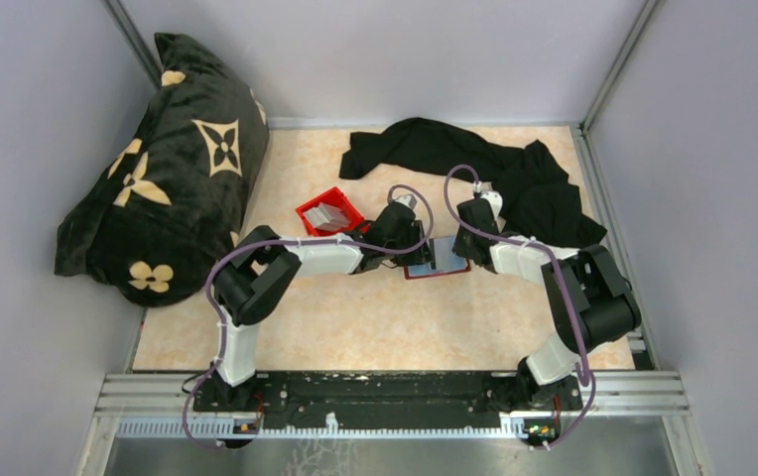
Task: Put the credit cards into the card holder
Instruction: Insert the credit card into the card holder.
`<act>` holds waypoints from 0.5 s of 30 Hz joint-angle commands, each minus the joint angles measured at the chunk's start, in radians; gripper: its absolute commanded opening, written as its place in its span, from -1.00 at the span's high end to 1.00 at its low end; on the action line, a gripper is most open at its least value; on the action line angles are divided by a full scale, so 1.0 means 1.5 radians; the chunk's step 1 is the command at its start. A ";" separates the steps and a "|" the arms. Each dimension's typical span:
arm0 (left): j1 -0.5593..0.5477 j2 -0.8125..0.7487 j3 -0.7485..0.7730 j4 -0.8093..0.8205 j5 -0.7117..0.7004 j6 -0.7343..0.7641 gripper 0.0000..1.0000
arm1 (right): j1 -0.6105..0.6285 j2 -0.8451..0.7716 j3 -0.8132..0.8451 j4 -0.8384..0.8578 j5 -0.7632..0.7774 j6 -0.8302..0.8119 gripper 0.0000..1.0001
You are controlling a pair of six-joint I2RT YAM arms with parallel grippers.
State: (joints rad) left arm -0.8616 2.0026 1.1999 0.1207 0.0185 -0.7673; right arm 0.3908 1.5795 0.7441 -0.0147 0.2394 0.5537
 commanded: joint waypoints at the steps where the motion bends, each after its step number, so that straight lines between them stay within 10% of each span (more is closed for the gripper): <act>1: 0.001 -0.002 0.012 -0.045 -0.025 0.021 0.27 | 0.003 0.025 -0.016 -0.025 -0.019 0.002 0.74; 15: 0.001 -0.010 0.005 -0.043 -0.061 0.035 0.81 | 0.003 0.027 -0.014 -0.025 -0.019 0.002 0.73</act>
State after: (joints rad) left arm -0.8612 1.9972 1.1999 0.0799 -0.0498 -0.7418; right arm 0.3908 1.5795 0.7441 -0.0147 0.2390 0.5537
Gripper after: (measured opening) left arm 0.109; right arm 0.135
